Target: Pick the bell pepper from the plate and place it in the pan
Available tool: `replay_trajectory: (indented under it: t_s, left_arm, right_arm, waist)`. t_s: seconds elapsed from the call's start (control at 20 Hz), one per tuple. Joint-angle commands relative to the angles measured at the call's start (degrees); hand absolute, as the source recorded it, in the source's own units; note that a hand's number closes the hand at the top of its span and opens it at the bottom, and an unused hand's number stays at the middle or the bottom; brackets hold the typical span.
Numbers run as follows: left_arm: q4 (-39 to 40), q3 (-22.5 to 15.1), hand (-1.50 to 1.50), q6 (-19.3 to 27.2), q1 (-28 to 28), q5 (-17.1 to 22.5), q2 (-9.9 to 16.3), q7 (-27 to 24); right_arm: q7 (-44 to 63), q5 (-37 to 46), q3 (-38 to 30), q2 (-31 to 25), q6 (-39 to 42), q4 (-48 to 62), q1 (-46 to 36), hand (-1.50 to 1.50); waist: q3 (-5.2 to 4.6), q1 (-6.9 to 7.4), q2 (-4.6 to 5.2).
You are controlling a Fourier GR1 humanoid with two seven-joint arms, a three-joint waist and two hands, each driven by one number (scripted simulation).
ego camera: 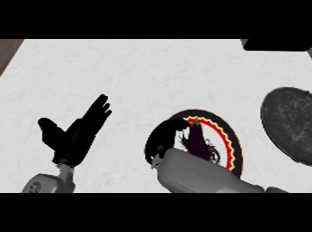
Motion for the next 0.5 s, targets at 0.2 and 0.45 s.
replay_trajectory:
  t_s: [0.2,0.45]
  left_arm:
    - [0.0,2.4,0.0,-0.7,-2.1,0.6,-0.3,1.7]
    - [-0.5,3.2,0.0,1.3,4.4,-0.1,0.4,-0.6]
  right_arm:
    - [0.6,6.6,4.4,1.3,2.9,2.4,-1.1,1.5]
    - [-6.5,4.1,-4.1,-3.0,-16.3,-19.7,14.0,1.5]
  waist:
    - [0.09,0.08,0.44]
    - [0.63,-5.8,-1.14]
